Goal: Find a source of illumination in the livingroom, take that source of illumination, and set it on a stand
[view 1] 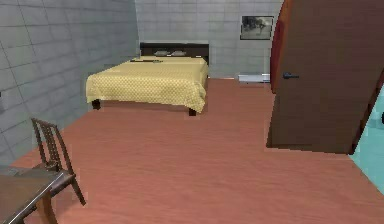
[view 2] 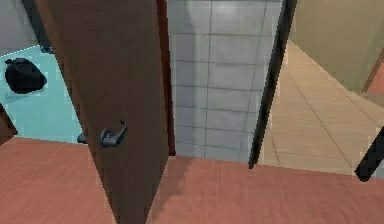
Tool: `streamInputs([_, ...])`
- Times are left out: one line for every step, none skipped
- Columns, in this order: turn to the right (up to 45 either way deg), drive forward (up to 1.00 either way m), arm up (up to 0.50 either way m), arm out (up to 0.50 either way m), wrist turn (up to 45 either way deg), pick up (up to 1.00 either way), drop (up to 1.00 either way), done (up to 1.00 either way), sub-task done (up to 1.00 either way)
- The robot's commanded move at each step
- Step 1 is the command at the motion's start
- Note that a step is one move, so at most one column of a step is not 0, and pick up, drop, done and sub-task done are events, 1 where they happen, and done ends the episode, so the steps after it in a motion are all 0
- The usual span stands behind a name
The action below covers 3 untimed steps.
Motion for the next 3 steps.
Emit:
streamInputs([24.0,0.00,0.00,0.00,0.0,0.00,0.00,0.00,0.00])
streamInputs([0.0,1.00,0.00,0.00,0.0,0.00,0.00,0.00,0.00])
streamInputs([36.0,0.00,0.00,0.00,0.0,0.00,0.00,0.00,0.00])
